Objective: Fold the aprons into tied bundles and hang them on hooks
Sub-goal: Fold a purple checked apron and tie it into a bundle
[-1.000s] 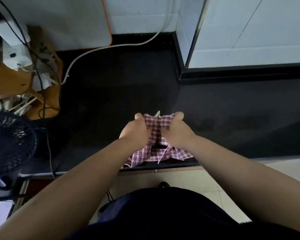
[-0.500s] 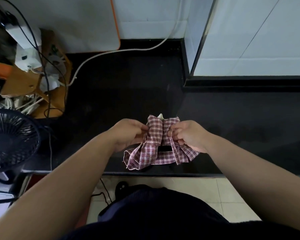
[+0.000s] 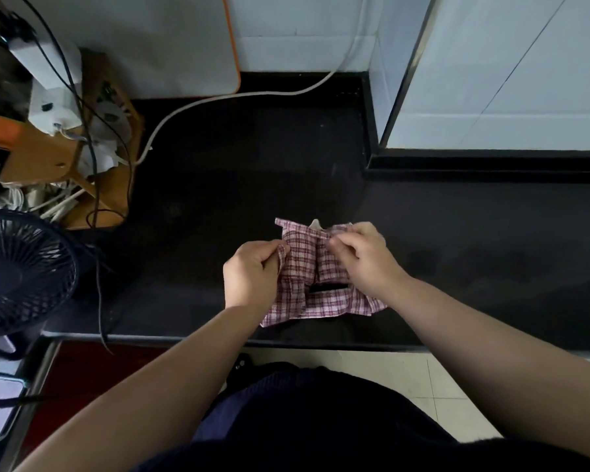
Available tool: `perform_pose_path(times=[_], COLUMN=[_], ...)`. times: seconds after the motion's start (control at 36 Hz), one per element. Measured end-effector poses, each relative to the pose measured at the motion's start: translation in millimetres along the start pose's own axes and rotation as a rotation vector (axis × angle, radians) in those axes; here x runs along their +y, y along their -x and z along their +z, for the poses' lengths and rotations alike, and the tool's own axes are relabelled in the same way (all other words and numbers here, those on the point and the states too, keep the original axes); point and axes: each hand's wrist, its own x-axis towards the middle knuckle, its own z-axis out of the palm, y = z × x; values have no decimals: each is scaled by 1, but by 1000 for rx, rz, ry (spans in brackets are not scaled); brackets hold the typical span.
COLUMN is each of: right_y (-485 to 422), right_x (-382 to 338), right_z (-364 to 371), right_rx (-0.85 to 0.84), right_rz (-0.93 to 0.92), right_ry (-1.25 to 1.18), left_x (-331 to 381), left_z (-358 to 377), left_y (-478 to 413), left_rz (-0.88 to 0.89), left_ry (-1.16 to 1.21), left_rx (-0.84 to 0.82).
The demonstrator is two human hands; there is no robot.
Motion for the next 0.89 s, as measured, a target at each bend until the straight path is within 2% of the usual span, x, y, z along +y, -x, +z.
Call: perform_pose_path(times=[0.14,0.22,0.33,0.5,0.64,0.81,0.89], right_y=[3,5,8,3,0,3,6], right_x=[-17,-23,-28,-29,-26,-19,-13], right_z=[2,11,16,15,8,4,1], right_rx=[23,-31,49,-39,-29,31,16], right_rz=[-3,-25,-28,-52,-51,-62,-75], right_ry=[-330,-423,-514,-407,-346,-344,-337], left_x=[-2,4,2,-6,-1,7,7], left_z=[8,14,23,24,22,18,19], left_y=[6,4,3,6,5,1,-3], left_rz=[40,100,163,-70,-295,-305,-247], left_ry=[-11,-16,-44,67,389,501,439], left_rx=[17,12,-30,-66,-150,-263,-306])
